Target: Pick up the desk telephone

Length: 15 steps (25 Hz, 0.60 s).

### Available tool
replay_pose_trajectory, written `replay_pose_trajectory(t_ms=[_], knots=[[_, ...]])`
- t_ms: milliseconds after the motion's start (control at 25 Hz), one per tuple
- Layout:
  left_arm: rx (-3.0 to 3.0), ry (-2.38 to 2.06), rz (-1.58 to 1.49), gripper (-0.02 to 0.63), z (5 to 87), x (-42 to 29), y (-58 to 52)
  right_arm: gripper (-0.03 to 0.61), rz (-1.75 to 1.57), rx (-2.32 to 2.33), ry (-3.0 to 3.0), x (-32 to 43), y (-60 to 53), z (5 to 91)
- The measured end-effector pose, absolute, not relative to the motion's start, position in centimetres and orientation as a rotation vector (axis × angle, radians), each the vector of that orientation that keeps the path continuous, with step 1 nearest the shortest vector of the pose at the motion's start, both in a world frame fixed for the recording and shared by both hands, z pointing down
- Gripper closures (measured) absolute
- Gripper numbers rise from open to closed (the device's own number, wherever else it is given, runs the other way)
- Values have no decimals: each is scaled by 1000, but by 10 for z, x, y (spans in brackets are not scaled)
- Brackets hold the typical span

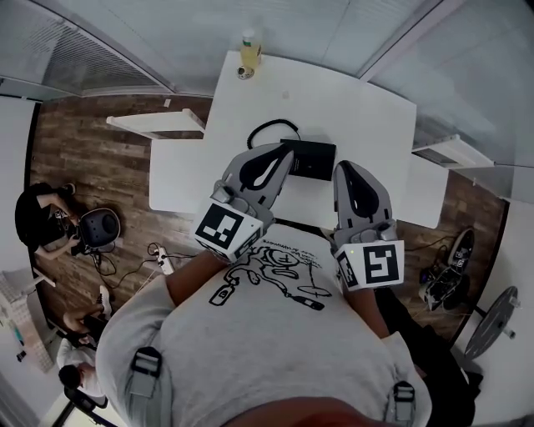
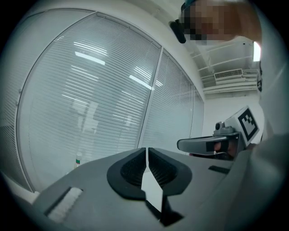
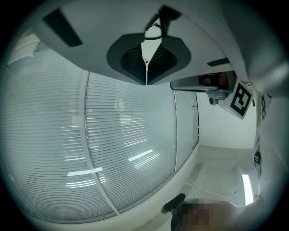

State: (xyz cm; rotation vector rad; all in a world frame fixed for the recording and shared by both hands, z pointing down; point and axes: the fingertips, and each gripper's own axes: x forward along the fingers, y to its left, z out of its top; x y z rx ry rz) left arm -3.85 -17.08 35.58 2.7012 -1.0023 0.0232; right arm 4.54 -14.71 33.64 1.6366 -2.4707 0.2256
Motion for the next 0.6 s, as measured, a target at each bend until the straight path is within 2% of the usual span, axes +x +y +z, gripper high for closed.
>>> replay_pose_trajectory(t_ms=[600], knots=[[2639, -1031, 18, 595, 367, -7, -190, 568, 261, 1601, -2483, 92, -169, 350]])
